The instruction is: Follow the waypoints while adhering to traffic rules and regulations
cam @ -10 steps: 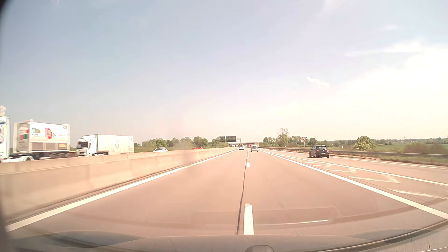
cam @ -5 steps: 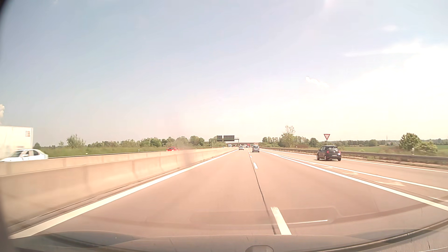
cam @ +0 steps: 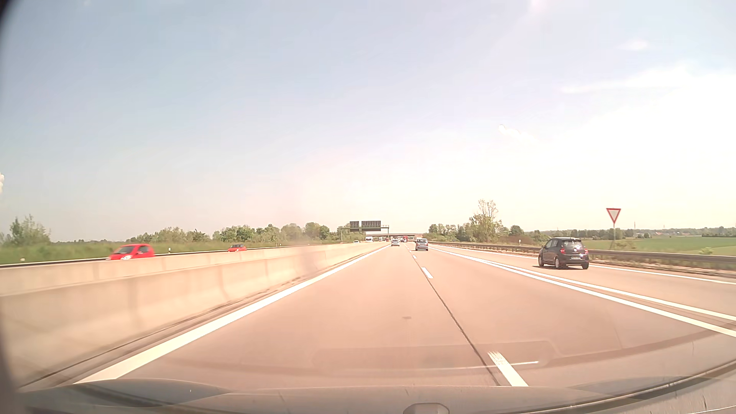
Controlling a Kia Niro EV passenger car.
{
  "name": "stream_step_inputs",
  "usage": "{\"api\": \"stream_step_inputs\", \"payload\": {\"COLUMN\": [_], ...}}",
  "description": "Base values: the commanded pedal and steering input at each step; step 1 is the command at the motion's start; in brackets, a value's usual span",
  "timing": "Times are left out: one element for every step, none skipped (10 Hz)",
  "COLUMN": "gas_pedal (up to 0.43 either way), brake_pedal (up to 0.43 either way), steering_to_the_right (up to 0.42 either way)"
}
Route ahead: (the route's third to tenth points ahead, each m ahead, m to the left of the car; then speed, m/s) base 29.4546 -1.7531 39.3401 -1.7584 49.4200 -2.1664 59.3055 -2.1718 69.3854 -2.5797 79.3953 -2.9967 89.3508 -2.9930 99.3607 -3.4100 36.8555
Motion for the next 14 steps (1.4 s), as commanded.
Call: {"api": "stream_step_inputs", "payload": {"gas_pedal": [0.339, 0.339, 0.339, 0.339, 0.339, 0.339, 0.339, 0.339, 0.339, 0.339, 0.339, 0.339, 0.331, 0.331], "brake_pedal": [0.000, 0.000, 0.000, 0.000, 0.000, 0.000, 0.000, 0.000, 0.000, 0.000, 0.000, 0.000, 0.000, 0.000], "steering_to_the_right": [0.002, 0.002, 0.002, 0.002, 0.002, 0.001, 0.001, 0.001, 0.001, 0.001, 0.001, 0.001, 0.001, 0.001]}}
